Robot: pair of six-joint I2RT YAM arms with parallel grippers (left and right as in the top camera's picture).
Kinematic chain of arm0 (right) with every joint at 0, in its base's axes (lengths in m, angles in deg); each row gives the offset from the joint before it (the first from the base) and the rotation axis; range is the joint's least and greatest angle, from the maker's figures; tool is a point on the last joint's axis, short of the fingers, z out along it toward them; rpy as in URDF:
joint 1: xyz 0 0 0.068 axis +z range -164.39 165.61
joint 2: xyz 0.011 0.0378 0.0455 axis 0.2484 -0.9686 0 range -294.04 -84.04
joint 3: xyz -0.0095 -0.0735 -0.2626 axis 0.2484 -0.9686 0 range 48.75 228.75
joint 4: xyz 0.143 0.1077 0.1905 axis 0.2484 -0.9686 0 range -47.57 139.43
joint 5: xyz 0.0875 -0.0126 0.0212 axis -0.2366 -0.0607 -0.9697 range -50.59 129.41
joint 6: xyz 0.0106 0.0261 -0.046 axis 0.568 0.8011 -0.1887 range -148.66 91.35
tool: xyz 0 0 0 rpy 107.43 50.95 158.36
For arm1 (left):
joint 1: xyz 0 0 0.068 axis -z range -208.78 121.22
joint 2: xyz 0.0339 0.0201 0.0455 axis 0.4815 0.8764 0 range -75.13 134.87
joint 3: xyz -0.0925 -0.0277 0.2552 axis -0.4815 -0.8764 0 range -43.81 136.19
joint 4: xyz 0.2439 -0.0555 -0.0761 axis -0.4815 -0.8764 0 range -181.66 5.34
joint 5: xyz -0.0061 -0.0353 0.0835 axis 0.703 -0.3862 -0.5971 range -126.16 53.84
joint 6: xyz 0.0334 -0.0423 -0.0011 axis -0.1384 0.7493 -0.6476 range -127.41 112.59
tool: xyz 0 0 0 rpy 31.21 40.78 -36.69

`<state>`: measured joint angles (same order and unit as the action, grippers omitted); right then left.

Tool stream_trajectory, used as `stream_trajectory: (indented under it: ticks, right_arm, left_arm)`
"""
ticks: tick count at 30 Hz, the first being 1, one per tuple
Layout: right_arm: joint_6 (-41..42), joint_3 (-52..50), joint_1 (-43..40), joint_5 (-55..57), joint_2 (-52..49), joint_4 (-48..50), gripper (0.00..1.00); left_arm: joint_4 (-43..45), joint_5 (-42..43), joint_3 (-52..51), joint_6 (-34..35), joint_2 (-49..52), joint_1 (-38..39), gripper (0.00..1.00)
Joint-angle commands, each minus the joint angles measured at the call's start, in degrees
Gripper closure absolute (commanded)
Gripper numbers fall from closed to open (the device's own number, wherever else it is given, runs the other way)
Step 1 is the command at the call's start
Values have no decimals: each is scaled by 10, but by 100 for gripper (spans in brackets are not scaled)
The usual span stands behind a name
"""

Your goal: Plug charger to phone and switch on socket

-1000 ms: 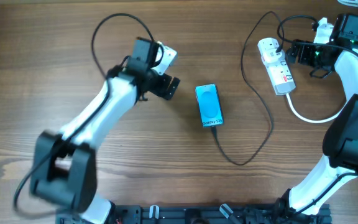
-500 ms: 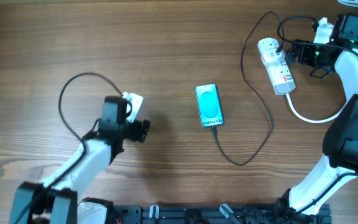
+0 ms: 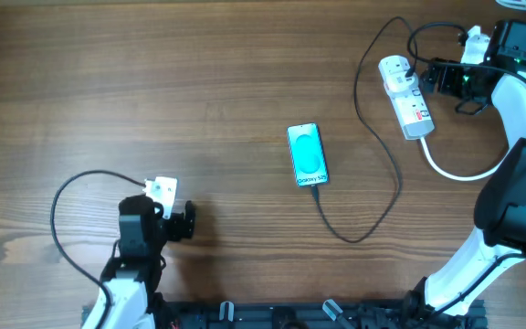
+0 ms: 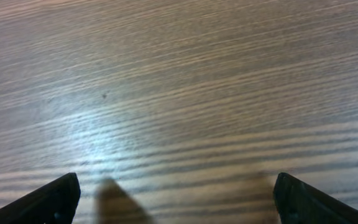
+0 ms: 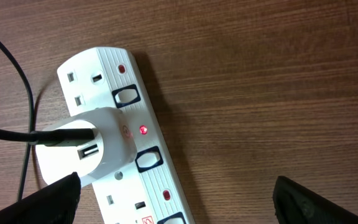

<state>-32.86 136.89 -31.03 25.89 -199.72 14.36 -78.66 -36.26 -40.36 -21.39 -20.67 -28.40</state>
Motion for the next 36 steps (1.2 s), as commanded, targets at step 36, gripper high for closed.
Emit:
stream_trajectory:
  ticks: [36]
  right_arm:
    - [-2, -4, 1, -9, 8, 1, 0]
  left_arm:
    - [-105, -2, -31, -122, -543, -13, 0]
